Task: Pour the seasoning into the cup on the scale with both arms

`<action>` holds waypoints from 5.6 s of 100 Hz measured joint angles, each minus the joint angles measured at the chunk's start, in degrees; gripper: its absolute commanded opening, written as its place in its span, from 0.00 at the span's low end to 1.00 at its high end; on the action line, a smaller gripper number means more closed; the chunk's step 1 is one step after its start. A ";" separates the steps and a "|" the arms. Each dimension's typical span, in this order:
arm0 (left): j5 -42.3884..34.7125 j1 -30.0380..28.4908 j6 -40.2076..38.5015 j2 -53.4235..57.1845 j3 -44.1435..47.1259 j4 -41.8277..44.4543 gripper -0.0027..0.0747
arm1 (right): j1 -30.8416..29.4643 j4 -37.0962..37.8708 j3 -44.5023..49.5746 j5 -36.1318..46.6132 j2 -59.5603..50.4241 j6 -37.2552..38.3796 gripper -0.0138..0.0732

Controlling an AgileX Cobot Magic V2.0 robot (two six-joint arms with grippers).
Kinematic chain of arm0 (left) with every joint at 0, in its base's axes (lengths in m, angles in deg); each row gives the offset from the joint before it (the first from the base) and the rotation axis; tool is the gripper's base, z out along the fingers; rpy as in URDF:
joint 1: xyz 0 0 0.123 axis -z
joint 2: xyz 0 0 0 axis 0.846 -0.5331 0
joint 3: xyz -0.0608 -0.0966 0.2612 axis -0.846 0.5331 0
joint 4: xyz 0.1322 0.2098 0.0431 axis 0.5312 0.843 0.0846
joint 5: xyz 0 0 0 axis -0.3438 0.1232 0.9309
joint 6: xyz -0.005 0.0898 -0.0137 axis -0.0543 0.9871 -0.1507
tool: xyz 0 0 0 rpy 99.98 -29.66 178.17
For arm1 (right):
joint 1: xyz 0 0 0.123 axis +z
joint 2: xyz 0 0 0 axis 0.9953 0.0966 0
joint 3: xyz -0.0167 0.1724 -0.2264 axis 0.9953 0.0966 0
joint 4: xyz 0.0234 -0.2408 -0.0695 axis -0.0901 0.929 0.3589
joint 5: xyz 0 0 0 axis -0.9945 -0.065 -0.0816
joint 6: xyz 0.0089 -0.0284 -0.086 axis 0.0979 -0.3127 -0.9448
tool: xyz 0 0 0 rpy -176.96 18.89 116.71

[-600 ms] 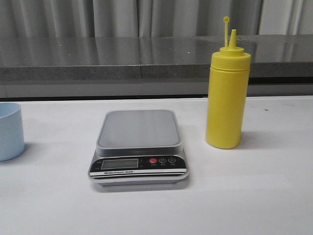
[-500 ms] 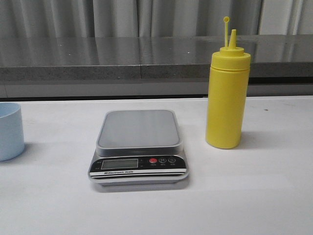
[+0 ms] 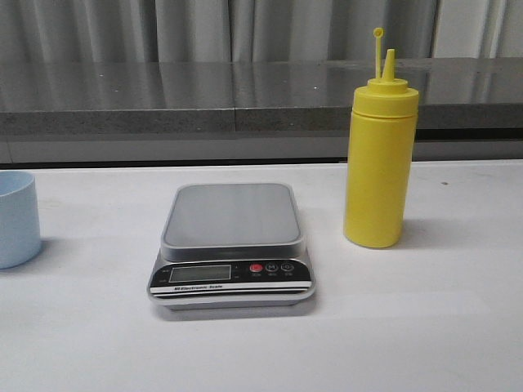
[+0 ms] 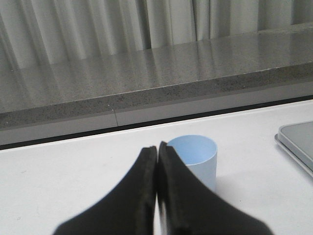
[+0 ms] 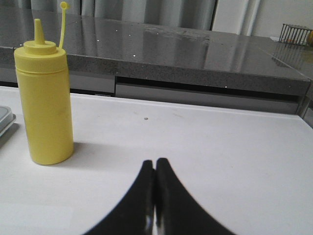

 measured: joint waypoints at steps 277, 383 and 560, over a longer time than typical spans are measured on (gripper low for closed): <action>25.95 0.00 -0.39 -92.71 -58.14 -7.16 0.66 | 0.00 0.00 0.00 0.00 0.00 0.00 0.08; 29.39 0.00 -0.25 -94.64 -62.42 -10.21 0.01 | 0.00 0.00 0.00 0.00 0.00 0.00 0.08; 53.59 23.42 2.61 -118.95 -102.60 -14.14 0.01 | 0.00 0.00 0.00 0.00 0.00 0.00 0.08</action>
